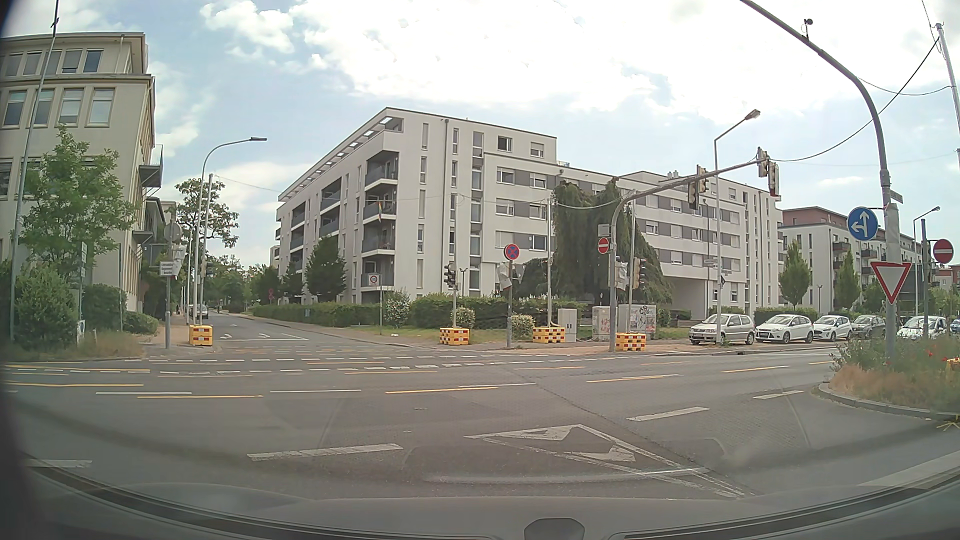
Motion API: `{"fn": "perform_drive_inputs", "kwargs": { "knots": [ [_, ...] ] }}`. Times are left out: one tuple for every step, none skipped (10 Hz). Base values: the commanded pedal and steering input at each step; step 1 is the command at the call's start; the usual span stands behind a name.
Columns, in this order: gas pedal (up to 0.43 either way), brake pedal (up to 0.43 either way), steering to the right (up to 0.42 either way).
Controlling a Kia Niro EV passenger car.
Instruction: Follow the waypoints while adhering to traffic rules and regulations
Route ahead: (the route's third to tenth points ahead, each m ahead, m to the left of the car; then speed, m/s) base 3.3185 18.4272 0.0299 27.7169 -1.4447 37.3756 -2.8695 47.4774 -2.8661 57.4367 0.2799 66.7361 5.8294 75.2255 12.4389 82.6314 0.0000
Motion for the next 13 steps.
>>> {"fn": "perform_drive_inputs", "kwargs": {
  "knots": [
    [0.0, 0.335, -0.883],
    [0.0, 0.335, -0.883],
    [0.0, 0.335, -0.883],
    [0.0, 0.335, -0.883],
    [0.0, 0.341, -0.883],
    [0.0, 0.341, -0.883],
    [0.0, 0.341, -0.883],
    [0.0, 0.335, -0.883],
    [0.0, 0.335, -0.883],
    [0.0, 0.335, -0.883],
    [0.0, 0.341, -0.883],
    [0.0, 0.335, -0.883],
    [0.0, 0.335, -0.883]
  ]
}}
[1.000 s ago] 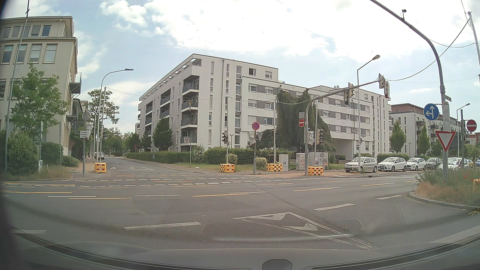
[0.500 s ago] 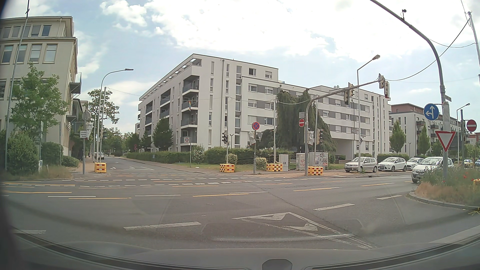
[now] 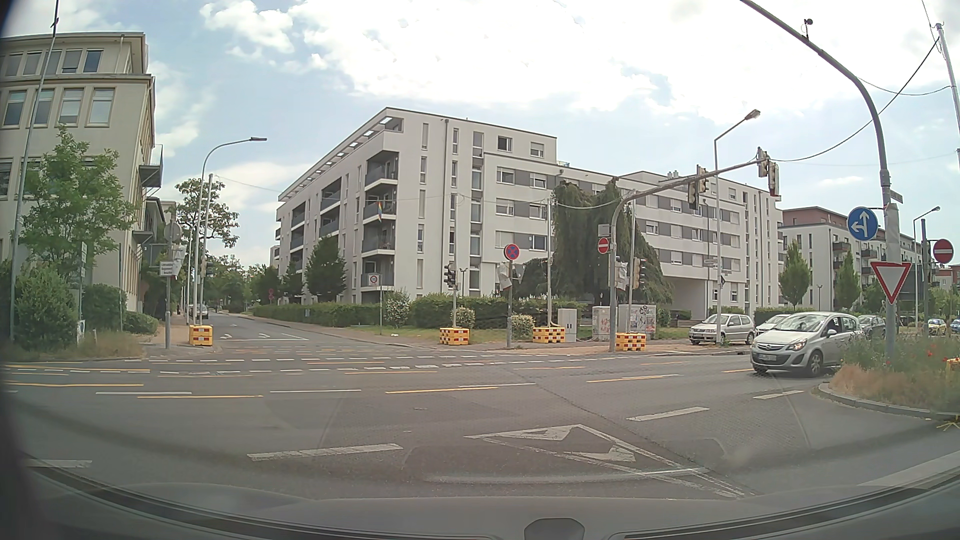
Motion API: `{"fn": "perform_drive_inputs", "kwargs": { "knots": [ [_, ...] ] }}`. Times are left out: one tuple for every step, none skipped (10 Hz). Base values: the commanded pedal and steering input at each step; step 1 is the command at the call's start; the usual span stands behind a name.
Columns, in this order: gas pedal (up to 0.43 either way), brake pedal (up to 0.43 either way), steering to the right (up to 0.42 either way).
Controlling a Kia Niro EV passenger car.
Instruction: Follow the waypoints while adhering to traffic rules and regulations
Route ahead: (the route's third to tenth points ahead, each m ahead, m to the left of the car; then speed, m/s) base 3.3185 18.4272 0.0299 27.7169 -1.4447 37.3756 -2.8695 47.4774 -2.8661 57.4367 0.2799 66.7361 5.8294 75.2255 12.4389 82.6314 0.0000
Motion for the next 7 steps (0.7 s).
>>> {"fn": "perform_drive_inputs", "kwargs": {
  "knots": [
    [0.0, 0.341, -0.883],
    [0.0, 0.341, -0.883],
    [0.0, 0.335, -0.883],
    [0.0, 0.341, -0.883],
    [0.0, 0.341, -0.883],
    [0.0, 0.335, -0.883],
    [0.0, 0.335, -0.883]
  ]
}}
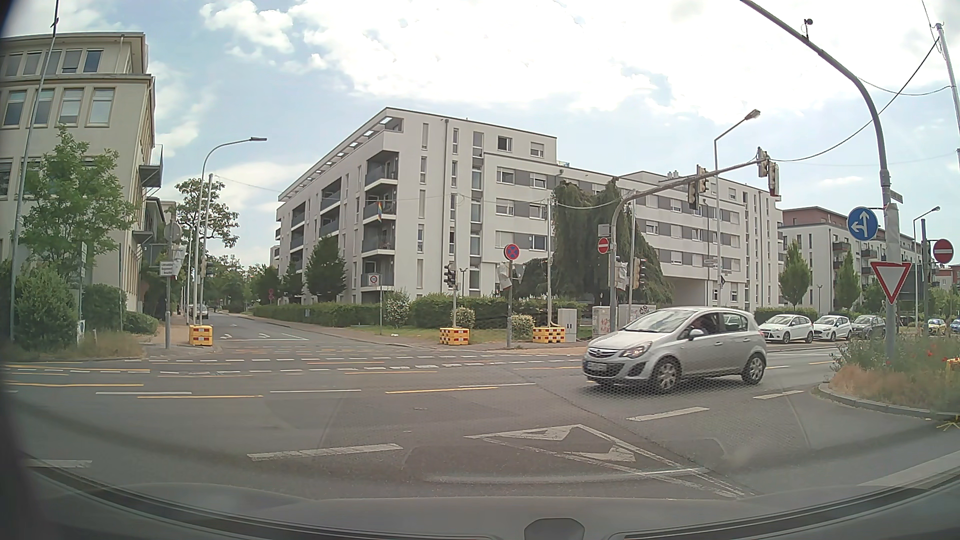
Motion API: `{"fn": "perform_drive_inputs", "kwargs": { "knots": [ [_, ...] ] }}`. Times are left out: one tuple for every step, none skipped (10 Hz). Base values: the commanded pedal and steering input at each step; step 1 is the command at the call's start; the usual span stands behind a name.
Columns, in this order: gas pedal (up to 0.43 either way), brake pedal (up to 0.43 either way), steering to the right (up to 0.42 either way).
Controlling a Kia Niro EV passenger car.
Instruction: Follow the waypoints while adhering to traffic rules and regulations
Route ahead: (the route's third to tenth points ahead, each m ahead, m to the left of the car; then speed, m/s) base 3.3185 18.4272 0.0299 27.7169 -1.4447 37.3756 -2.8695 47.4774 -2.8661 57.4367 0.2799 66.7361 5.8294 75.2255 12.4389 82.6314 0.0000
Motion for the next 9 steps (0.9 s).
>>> {"fn": "perform_drive_inputs", "kwargs": {
  "knots": [
    [0.0, 0.335, -0.883],
    [0.0, 0.335, -0.883],
    [0.0, 0.341, -0.883],
    [0.0, 0.335, -0.883],
    [0.0, 0.335, -0.883],
    [0.0, 0.335, -0.883],
    [0.0, 0.335, -0.883],
    [0.0, 0.335, -0.883],
    [0.0, 0.335, -0.883]
  ]
}}
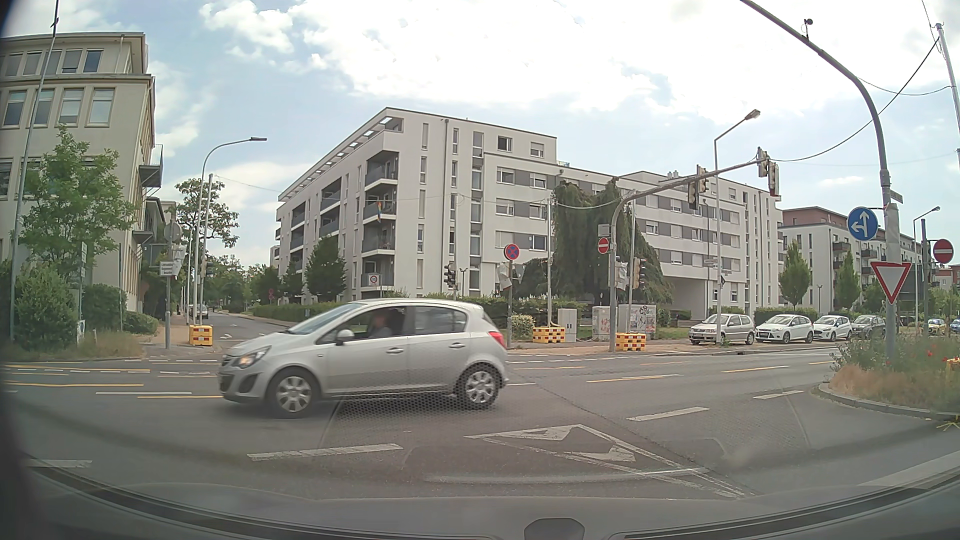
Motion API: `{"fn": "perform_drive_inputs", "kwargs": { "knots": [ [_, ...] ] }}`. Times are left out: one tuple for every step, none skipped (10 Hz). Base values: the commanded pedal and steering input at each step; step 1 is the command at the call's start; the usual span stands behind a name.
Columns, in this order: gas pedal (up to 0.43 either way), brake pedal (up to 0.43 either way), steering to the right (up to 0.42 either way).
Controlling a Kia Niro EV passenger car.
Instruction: Follow the waypoints while adhering to traffic rules and regulations
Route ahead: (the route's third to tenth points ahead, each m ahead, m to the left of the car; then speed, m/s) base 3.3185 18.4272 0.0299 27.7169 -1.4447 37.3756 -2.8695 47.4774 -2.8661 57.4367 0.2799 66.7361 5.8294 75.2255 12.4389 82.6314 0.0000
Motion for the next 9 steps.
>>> {"fn": "perform_drive_inputs", "kwargs": {
  "knots": [
    [0.0, 0.335, -0.883],
    [0.0, 0.335, -0.883],
    [0.0, 0.335, -0.883],
    [0.0, 0.335, -0.883],
    [0.0, 0.341, -0.883],
    [0.0, 0.341, -0.883],
    [0.0, 0.335, -0.883],
    [0.0, 0.335, -0.883],
    [0.0, 0.335, -0.883]
  ]
}}
